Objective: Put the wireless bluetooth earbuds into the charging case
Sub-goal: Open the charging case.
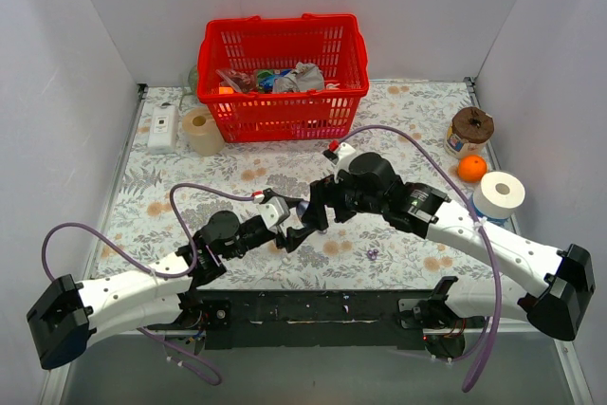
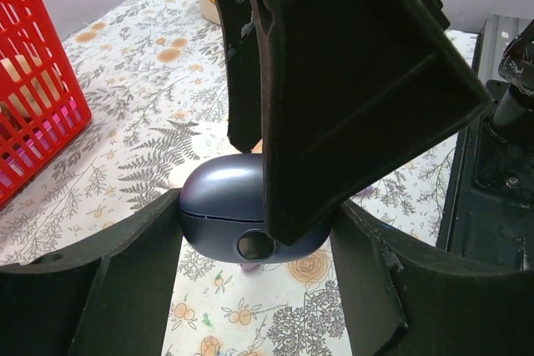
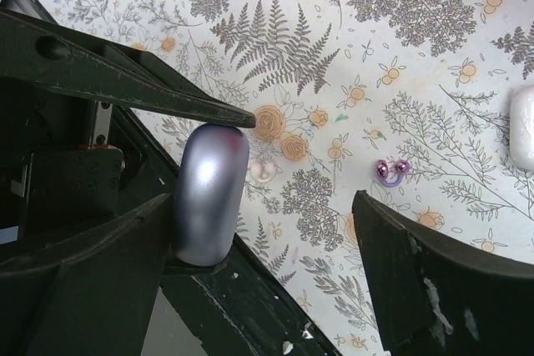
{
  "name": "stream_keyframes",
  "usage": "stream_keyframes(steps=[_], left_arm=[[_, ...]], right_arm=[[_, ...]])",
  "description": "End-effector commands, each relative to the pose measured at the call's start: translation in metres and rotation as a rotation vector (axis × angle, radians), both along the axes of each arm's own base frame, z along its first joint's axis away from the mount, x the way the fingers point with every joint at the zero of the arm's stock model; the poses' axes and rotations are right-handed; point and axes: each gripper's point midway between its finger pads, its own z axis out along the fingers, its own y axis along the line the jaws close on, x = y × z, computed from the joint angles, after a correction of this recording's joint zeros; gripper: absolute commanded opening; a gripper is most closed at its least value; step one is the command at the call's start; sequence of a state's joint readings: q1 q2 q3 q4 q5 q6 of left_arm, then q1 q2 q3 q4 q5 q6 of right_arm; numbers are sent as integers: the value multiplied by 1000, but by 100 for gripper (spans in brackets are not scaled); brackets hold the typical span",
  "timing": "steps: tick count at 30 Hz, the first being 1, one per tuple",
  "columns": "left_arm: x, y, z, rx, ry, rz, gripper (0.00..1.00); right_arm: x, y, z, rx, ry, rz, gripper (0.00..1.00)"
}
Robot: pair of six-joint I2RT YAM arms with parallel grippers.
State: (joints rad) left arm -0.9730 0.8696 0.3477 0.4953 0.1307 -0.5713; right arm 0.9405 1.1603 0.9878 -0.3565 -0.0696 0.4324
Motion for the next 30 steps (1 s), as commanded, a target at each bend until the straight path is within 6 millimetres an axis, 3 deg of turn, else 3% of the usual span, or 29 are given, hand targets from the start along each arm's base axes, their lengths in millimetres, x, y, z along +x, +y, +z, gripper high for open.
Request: stream_keyframes(steps=[1,17,23,27,30], left_arm=[[0,5,6,-12,-32,15,0],[0,9,7,-23,-33,33,0],[0,10,7,-20,-32,40,0],[0,11,5,-17,-28,43,0],[0,11,7,-23,-29,44,0]], right_arm=[[13,-4,32,59,-73,-66,93],[18,-15,35,50,-89,-131,89],[20,-19,46,72,-111,-158,89],[14,-11,61,131,-134,-103,88],[9,-3,61,136,-118,-48,85]])
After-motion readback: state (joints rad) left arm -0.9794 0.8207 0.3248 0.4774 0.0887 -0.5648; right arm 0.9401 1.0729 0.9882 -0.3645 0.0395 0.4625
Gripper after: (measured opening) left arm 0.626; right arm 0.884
